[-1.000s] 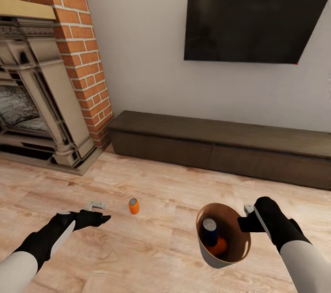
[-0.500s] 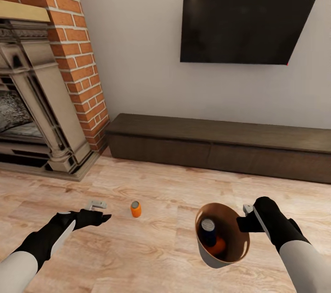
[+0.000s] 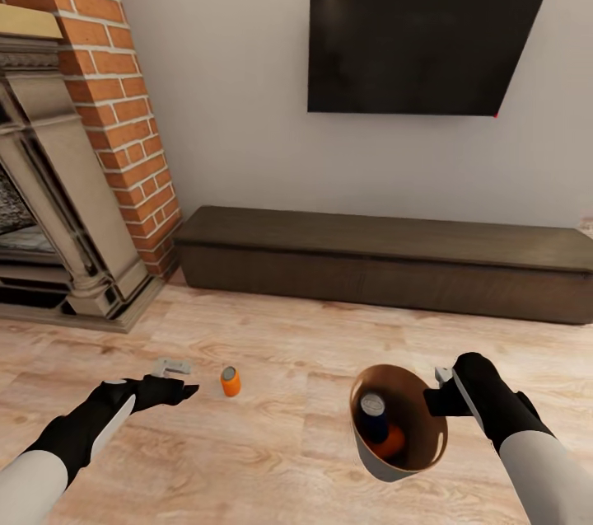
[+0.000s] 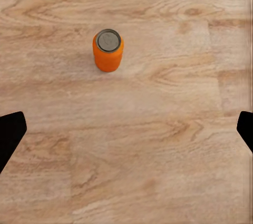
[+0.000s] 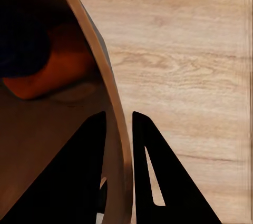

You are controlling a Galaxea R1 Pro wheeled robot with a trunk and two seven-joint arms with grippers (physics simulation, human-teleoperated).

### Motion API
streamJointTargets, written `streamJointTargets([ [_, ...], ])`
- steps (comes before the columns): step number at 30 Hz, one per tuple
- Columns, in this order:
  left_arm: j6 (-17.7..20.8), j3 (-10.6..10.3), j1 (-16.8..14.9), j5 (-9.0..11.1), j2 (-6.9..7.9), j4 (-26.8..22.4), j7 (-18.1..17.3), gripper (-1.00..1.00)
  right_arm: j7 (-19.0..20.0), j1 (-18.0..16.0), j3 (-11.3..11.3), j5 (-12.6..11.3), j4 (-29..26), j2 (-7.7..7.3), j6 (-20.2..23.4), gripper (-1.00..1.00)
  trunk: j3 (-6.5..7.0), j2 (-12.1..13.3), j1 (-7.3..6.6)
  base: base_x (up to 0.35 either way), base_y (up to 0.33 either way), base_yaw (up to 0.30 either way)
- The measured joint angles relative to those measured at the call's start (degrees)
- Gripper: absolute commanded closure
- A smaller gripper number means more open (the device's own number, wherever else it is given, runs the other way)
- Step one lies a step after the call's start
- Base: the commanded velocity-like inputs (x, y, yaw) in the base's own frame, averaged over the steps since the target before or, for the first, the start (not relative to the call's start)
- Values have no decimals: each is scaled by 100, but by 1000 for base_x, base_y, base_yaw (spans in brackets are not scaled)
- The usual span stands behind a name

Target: Put the three can of soda from the living room inside the tash can in the kitchen.

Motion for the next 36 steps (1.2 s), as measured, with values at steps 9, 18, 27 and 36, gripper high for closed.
streamJointTargets([
  [9, -2, 0, -2, 3, 0, -5, 0, -100, -5, 0, 2, 15, 0, 3, -2, 100, 32, 0, 0, 66, -83, -232],
  [18, -9, 0, 1, 7, 0, -5, -8, -100, -73, 96, 35, 36, 10, 30, -36, 100, 44, 0, 0, -72, 164, -55],
  [27, -13, 0, -1, 6, -1, 4, -9, -100, 14, 104, 31, -55, 1, 46, -419, 100, 45, 0, 0, -41, 144, -1],
  [36, -4, 0, -2, -1, 0, 15, -9, -100, 5, 106, 20, -69, 17, 44, -532, 100, 44, 0, 0, 169, 114, 0],
])
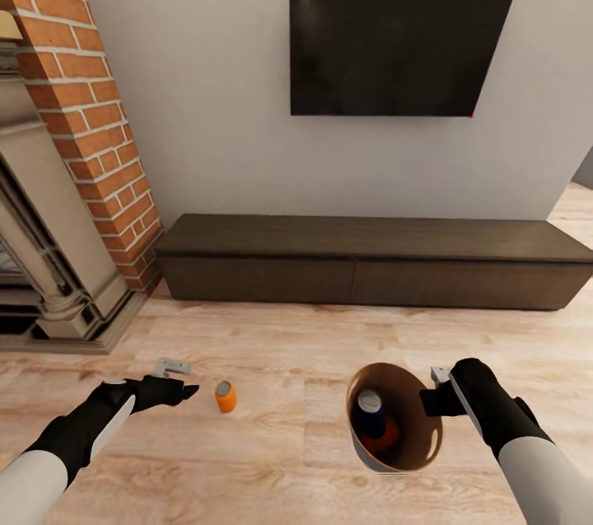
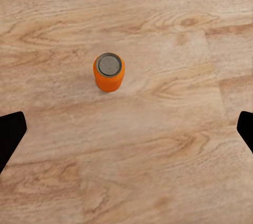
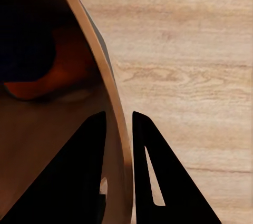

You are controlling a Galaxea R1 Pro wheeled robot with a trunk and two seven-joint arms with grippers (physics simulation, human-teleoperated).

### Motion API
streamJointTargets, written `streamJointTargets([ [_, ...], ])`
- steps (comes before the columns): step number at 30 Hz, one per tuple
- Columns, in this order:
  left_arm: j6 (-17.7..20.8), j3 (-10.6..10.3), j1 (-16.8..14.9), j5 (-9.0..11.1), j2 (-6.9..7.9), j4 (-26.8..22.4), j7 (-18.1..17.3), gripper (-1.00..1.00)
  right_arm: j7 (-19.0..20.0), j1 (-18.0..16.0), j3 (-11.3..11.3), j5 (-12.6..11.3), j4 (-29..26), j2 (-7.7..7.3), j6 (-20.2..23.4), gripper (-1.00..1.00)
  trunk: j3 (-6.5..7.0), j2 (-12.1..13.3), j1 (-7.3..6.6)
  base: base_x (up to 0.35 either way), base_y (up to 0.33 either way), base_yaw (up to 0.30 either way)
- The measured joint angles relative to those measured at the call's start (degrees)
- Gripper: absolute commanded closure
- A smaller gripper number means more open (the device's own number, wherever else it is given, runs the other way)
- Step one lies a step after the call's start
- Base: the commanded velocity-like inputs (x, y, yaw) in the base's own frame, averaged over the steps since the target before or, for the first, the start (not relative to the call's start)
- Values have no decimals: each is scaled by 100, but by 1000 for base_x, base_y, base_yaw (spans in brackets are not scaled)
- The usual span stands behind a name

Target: Put the three can of soda from the living room inside the tash can in the kitchen.

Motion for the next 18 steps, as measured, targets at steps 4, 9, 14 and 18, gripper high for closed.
streamJointTargets([
  [4, 1, 0, 2, -1, 0, 3, 0, -100, -10, 0, 5, 22, 1, 0, 7, 100, 0, 0, 0, 295, 128, 0],
  [9, 50, 0, -1, -4, -25, 4, -2, -100, -17, 0, 17, 57, -2, 1, 11, 100, 0, 0, 0, 309, 119, 0],
  [14, 319, -7, -11, -3, -291, 52, 19, -100, -17, 0, 24, 46, -7, 7, 22, 100, 0, 0, 0, 314, 116, 0],
  [18, 1142, 7, -248, 16, -763, 279, 501, -100, -15, -1, 18, 76, -12, 8, 182, 100, 0, 0, 0, 314, 121, 0],
])
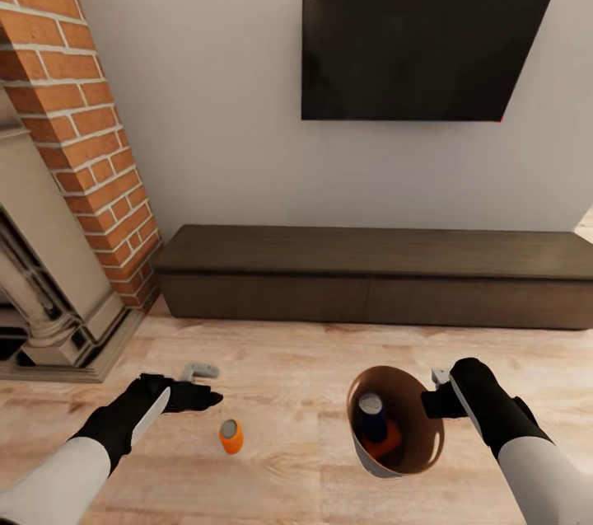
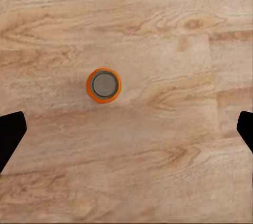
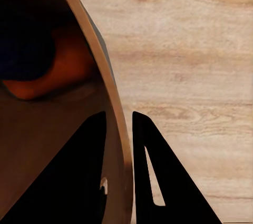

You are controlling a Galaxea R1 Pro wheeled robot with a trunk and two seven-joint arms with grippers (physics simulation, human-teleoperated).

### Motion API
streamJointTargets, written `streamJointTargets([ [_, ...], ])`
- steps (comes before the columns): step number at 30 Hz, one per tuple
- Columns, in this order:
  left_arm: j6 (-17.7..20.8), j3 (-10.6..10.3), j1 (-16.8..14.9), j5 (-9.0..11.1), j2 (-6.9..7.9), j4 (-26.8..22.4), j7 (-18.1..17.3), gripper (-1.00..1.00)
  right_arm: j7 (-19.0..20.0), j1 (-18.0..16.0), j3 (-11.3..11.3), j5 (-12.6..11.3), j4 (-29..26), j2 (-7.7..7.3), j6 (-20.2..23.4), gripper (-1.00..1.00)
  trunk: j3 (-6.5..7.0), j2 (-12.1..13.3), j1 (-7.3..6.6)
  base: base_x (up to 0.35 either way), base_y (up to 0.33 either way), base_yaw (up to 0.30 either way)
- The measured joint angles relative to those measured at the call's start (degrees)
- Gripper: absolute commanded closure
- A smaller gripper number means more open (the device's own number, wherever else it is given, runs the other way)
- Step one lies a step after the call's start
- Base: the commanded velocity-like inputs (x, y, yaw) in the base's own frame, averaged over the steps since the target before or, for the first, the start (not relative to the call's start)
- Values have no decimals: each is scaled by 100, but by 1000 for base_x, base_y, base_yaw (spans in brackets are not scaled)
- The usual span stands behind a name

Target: Put the three can of soda from the living room inside the tash can in the kitchen.

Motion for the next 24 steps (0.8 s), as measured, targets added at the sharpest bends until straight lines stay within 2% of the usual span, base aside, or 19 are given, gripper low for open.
streamJointTargets([
  [1, 250, 16, -162, 5, -146, 168, 229, -100, -2, -2, -2, 4, 0, -1, 30, 100, 0, 0, 0, 314, 145, 0],
  [2, 418, 24, -386, 30, -367, 589, 471, -100, 0, -8, -6, 4, -2, -4, 124, 100, 0, 0, 0, 314, 148, 0],
  [4, 457, 26, -527, 28, -509, 886, 605, -100, 3, -15, -6, 10, -7, -3, 331, 100, -1, 0, 0, 314, 154, 0],
  [6, 477, 29, -597, 31, -576, 1041, 676, -100, -7, -25, -10, 11, -28, -2, 350, 100, 0, 0, 0, 314, 158, 0],
  [14, 500, 49, -663, 42, -644, 1180, 753, -100, -4, -165, -16, -22, -44, -24, 353, 100, 0, 0, 0, 237, 124, 0],
  [21, 513, 69, -670, 59, -665, 1153, 756, -100, -4, -665, -25, 21, 64, -89, 344, 100, 0, 0, 0, 35, 19, 0],
  [24, 514, 65, -670, 62, -725, 1150, 756, -100, 9, -1012, -17, -63, 518, -110, 361, 100, -1, 0, 0, 3, 2, 0],
])
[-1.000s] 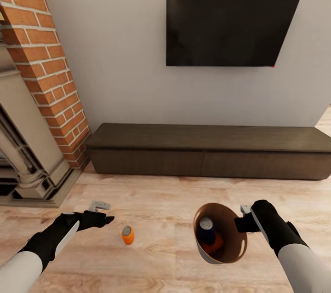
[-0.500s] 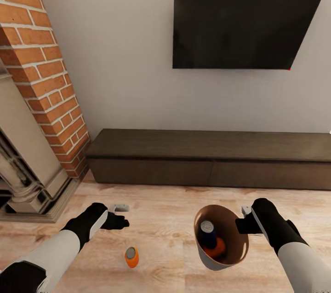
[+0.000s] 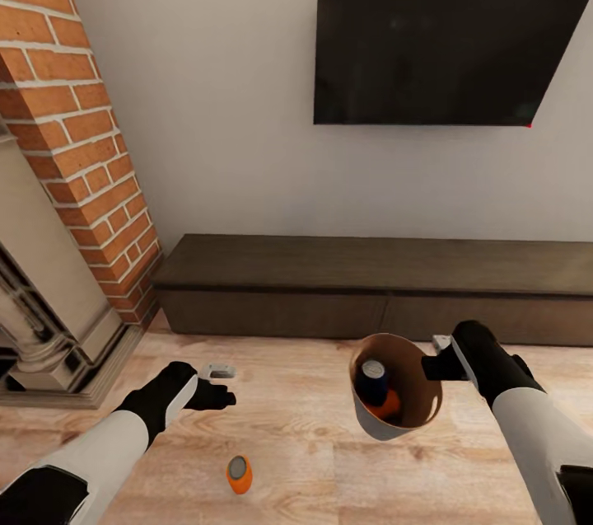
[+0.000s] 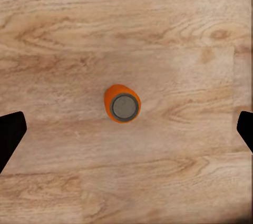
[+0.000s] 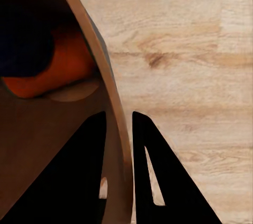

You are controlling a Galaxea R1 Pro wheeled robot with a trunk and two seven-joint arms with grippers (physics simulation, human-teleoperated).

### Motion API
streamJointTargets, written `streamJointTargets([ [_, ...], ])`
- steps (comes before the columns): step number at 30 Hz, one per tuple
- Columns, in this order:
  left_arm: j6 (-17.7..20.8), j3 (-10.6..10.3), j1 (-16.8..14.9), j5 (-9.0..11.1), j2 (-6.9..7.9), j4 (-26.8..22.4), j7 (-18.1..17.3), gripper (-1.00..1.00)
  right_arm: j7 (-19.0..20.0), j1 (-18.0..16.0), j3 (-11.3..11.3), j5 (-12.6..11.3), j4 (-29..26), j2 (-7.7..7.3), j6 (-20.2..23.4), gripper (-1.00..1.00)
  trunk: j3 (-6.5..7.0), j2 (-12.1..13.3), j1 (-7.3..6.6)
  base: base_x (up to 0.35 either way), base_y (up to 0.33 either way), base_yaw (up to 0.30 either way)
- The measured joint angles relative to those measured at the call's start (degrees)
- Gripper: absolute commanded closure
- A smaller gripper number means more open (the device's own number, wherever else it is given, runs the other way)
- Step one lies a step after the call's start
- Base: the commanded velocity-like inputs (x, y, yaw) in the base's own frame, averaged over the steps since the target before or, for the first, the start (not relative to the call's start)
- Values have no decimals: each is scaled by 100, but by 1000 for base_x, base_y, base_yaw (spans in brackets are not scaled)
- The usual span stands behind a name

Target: Put the three can of soda from the living room inside the tash can in the kitchen.

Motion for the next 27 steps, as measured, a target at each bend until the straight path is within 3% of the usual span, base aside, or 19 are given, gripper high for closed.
streamJointTargets([
  [1, 0, -1, 0, -1, -28, 0, 0, -100, 10, -279, -1, -129, 439, -83, 9, 100, -17, -39, 21, 1, 1, 0],
  [3, 0, -2, 0, -4, -45, 0, 2, -100, 5, -452, -7, -73, 655, -181, 5, 100, -53, -119, 65, 0, 0, 0],
  [5, 1, -5, 0, -6, -56, -1, 4, -100, -16, -533, 8, 150, 750, -236, -20, 100, -93, -199, 109, 0, 0, 0],
  [8, 1, -9, 1, -15, -108, -1, 9, -100, -13, -690, 16, 147, 871, -339, -19, 100, -162, -319, 175, 0, 0, 0],
  [12, 0, -11, 2, -34, -156, 3, 35, -100, 7, -852, 11, -55, 1079, -398, 6, 100, -264, -480, 263, 0, 0, 0],
  [18, -5, -11, 3, -22, -183, 8, 169, -100, -9, -1178, 50, 141, 1480, -436, -14, 100, -424, -720, 395, 0, 0, 0],
  [21, -9, -11, 5, -19, -203, 9, 191, -100, 7, -1554, 66, 65, 1951, -509, 6, 100, -504, -841, 461, 0, 0, 0],
  [27, -19, -11, 9, -26, -239, 14, 201, -100, -8, -2247, 172, 281, 2839, -593, -15, 100, -666, -1081, 593, 0, 0, 0],
])
